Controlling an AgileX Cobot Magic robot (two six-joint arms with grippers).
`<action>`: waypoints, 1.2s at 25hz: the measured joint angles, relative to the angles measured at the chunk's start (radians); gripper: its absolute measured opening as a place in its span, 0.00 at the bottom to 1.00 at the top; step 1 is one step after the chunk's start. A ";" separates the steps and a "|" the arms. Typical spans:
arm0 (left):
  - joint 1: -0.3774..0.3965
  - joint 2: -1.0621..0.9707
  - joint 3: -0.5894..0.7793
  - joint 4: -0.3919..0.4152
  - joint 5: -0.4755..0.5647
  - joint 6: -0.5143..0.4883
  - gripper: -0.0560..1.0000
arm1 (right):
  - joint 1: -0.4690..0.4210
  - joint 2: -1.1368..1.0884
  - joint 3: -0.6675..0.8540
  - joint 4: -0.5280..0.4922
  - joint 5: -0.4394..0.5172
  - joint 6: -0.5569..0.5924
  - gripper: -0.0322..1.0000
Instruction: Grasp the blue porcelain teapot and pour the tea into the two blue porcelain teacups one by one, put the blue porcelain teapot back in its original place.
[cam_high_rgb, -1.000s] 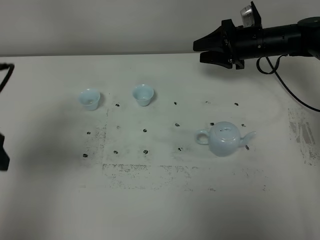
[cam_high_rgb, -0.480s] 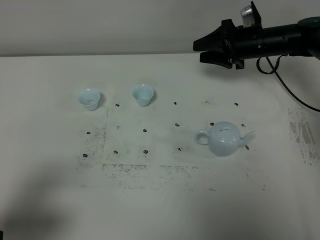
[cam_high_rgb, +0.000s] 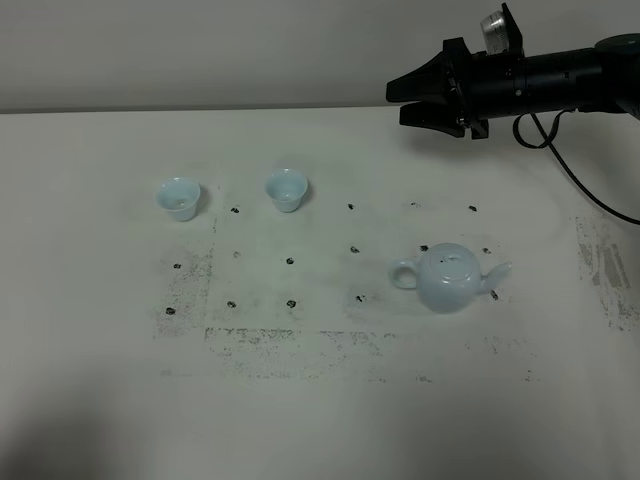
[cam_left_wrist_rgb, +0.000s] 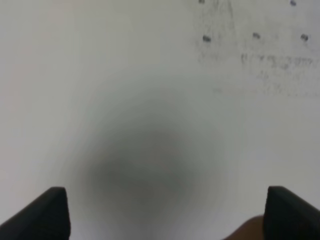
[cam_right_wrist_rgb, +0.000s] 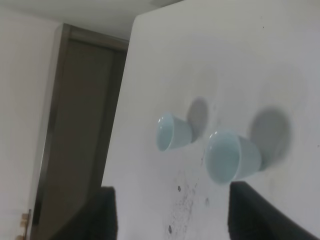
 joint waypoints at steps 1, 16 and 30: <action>0.000 -0.027 0.000 0.000 0.000 0.000 0.76 | 0.000 0.000 0.000 0.000 0.000 0.000 0.49; 0.000 -0.154 0.000 0.000 0.008 0.000 0.76 | 0.000 -0.061 -0.030 -0.221 0.002 0.033 0.49; 0.000 -0.155 0.000 0.000 0.008 0.000 0.76 | 0.161 -0.293 -0.104 -0.963 0.006 0.404 0.49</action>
